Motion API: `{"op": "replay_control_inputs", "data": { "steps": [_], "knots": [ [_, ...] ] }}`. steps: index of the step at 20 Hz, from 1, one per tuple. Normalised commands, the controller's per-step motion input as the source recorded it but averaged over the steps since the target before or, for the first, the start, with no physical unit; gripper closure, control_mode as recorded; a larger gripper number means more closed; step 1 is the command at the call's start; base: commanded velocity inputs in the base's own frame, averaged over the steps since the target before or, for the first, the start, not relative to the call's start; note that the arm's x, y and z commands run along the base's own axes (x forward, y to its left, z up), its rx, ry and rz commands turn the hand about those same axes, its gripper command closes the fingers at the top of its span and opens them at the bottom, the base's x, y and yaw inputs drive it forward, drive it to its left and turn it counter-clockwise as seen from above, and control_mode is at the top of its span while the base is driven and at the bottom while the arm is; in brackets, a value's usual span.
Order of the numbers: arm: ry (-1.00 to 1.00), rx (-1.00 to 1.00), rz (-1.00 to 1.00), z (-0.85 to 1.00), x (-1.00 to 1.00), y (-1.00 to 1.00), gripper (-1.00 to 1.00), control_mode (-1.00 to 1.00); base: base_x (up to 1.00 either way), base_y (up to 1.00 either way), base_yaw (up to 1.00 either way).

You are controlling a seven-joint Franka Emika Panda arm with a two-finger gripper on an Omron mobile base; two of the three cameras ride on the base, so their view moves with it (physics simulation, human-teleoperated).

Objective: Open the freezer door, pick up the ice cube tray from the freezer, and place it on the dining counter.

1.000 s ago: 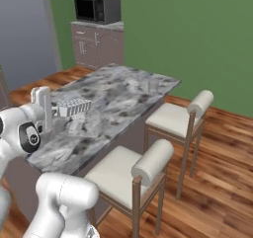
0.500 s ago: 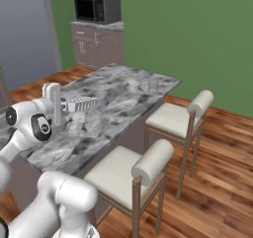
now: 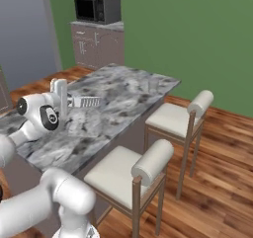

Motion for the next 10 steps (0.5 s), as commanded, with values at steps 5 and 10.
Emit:
{"op": "replay_control_inputs", "data": {
  "steps": [5, 10],
  "knots": [
    [0.0, 0.0, -0.02, -0.39, 0.49, 0.06, 1.0, -1.0, 0.0, 0.0, 0.0],
    [0.0, 0.0, -0.02, -0.54, 0.36, 0.05, 1.0, -1.0, 0.0, 0.0, 0.0]
  ]
}}
